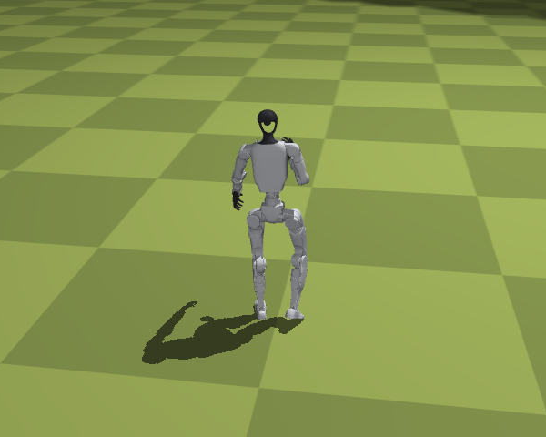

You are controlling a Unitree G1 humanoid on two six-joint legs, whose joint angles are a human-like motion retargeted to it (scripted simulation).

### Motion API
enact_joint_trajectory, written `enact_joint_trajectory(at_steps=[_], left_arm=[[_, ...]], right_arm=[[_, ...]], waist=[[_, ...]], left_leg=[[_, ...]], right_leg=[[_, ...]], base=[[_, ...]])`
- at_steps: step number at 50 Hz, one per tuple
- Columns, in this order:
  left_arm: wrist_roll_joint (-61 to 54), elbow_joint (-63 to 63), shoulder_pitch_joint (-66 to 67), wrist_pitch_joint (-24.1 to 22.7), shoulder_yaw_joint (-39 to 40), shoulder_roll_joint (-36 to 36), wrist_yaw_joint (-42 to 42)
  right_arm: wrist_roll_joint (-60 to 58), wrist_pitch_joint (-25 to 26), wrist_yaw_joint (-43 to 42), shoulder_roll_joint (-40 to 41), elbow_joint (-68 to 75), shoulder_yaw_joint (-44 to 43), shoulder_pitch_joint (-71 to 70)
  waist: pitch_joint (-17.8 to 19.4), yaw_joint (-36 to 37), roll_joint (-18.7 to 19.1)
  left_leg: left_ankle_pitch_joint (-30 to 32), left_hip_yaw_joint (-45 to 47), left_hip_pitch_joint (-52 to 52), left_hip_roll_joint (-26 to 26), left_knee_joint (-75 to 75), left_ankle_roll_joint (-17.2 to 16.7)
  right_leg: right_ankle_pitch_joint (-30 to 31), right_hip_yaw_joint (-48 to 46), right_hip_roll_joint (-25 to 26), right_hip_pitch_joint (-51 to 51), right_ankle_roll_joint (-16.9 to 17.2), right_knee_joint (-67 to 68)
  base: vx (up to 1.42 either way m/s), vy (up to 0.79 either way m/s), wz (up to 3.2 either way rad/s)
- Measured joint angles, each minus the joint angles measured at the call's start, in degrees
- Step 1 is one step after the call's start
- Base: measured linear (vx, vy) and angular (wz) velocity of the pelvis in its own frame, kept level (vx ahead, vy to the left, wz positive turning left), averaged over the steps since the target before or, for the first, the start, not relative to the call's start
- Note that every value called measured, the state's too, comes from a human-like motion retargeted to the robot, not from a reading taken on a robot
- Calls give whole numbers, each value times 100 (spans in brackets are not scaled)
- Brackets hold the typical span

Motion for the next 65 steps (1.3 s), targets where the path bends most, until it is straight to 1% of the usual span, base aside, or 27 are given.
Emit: enact_joint_trajectory(at_steps=[3,5,8,11,12,14,17,19,23,25,30,33,35,37,39,41,43,45,46,50,53,57,59,61,65], left_arm=[[-14,-360,-720,-76,-21,-89,25],[-54,-623,-1125,-134,-40,-160,34],[-142,-1016,-1592,-187,-82,-266,58],[-98,-1328,-1896,-184,-127,-361,38],[-22,-1400,-1959,-176,-138,-389,3],[249,-1470,-2017,-159,-151,-432,-118],[680,-1420,-1962,-136,-198,-463,-326],[874,-1287,-1824,-119,-272,-476,-421],[1056,-803,-1334,-116,-466,-488,-446],[1040,-487,-992,-94,-547,-508,-385],[750,267,154,71,-506,-577,-231],[527,489,1005,176,-239,-593,-279],[375,494,1600,210,14,-590,-348],[224,404,2176,194,263,-586,-420],[89,273,2716,146,469,-590,-491],[-37,123,3212,90,627,-612,-570],[-135,-11,3651,45,715,-655,-638],[-193,-107,4018,28,742,-716,-690],[-203,-132,4158,35,732,-754,-715],[-165,-149,4541,92,631,-929,-868],[-80,-96,4628,115,531,-1065,-1074],[-23,-25,4590,46,495,-1198,-1355],[-49,-14,4554,-23,545,-1228,-1425],[-129,-32,4526,-99,630,-1226,-1425],[-379,-101,4502,-234,856,-1134,-1291]], right_arm=[[-79,35,59,-16,-8,-22,-9],[-122,80,96,-30,-12,-36,-18],[-195,217,119,-55,-20,-76,-45],[-404,418,193,-48,-38,-117,-76],[-497,475,246,-35,-46,-125,-82],[-674,535,392,7,-59,-128,-85],[-817,543,569,44,-65,-131,-89],[-819,533,613,29,-71,-147,-79],[-733,429,576,-50,-88,-162,-40],[-657,354,500,-114,-92,-159,-19],[-399,193,244,-295,-99,-110,42],[-281,133,149,-421,-120,-88,90],[-219,89,110,-525,-139,-95,96],[-195,44,87,-622,-163,-131,85],[-206,-3,69,-699,-185,-172,58],[-244,-46,60,-757,-189,-207,6],[-313,-80,51,-789,-181,-231,-56],[-400,-97,45,-801,-168,-251,-121],[-447,-94,48,-799,-163,-261,-154],[-601,-59,104,-773,-157,-297,-268],[-648,-47,199,-733,-160,-293,-326],[-646,-88,341,-663,-154,-230,-384],[-633,-121,392,-627,-154,-180,-388],[-611,-150,418,-598,-162,-127,-374],[-572,-178,416,-551,-175,-18,-295]], waist=[[88,-266,-14],[164,-439,-68],[318,-676,-214],[471,-834,-341],[508,-868,-360],[543,-910,-335],[519,-959,-245],[481,-1033,-223],[379,-1173,-220],[330,-1208,-216],[243,-1103,-287],[154,-1007,-454],[42,-963,-527],[-21,-880,-577],[-14,-745,-638],[23,-572,-688],[96,-364,-730],[196,-140,-744],[253,-29,-729],[483,363,-574],[638,560,-405],[802,722,-229],[844,774,-194],[845,806,-203],[750,847,-280]], left_leg=[[-114,-203,214,-143,9,-62],[-187,-339,368,-284,9,-107],[-314,-552,644,-553,18,-147],[-462,-735,952,-745,21,-141],[-509,-779,1046,-772,18,-137],[-587,-824,1196,-733,11,-159],[-660,-861,1342,-619,15,-217],[-671,-970,1432,-660,35,-174],[-568,-1261,1588,-775,177,-71],[-404,-1406,1634,-828,329,-7],[455,-1441,1442,-865,1300,191],[937,-1201,861,-903,2549,420],[1015,-982,260,-845,3523,581],[843,-750,-268,-746,4249,746],[515,-532,-630,-686,4599,897],[140,-360,-895,-677,4594,1005],[-125,-265,-1052,-734,4228,1048],[-189,-256,-1127,-815,3589,1030],[-123,-282,-1140,-838,3193,1000],[348,-403,-1161,-784,1611,825],[764,-417,-1199,-630,633,609],[1145,-293,-1277,-436,-343,171],[1157,-187,-1320,-370,-630,-59],[1040,-76,-1382,-326,-727,-204],[863,156,-1329,-274,-727,-261]], right_leg=[[-207,-140,49,-54,74,-1083],[-122,-168,70,-22,187,-1989],[441,-180,17,107,436,-3426],[1244,-232,-33,166,812,-4546],[1390,-266,-36,131,951,-4764],[1207,-361,9,-74,1159,-4824],[713,-528,120,-258,1199,-4824],[766,-598,53,-195,1199,-4824],[1100,-660,-137,79,1199,-4824],[1149,-734,-260,253,1199,-4824],[787,-670,-386,736,1043,-4824],[555,-585,-540,938,996,-4731],[398,-542,-599,957,975,-4633],[246,-486,-606,973,969,-4540],[102,-398,-600,1026,981,-4456],[-23,-278,-574,1077,992,-4383],[-129,-132,-536,1144,1004,-4323],[-222,25,-474,1229,1016,-4277],[-266,104,-424,1278,1019,-4260],[-434,379,-153,1520,1012,-4214],[-563,520,75,1764,988,-4209],[-737,667,302,2128,952,-4223],[-811,740,360,2301,946,-4227],[-870,811,373,2441,954,-4217],[-943,972,350,2653,948,-4120]], base=[[36,8,71],[37,5,72],[39,2,69],[42,-1,52],[43,-3,34],[43,-9,22],[44,-13,20],[48,-6,43],[52,-9,47],[54,-12,35],[54,-22,5],[51,-25,-7],[46,-23,-4],[43,-21,-16],[42,-18,-38],[40,-14,-58],[39,-11,-76],[39,-8,-85],[38,-6,-86],[38,-3,-78],[40,0,-60],[42,3,-48],[45,6,-43],[47,8,-38],[50,11,-38]])
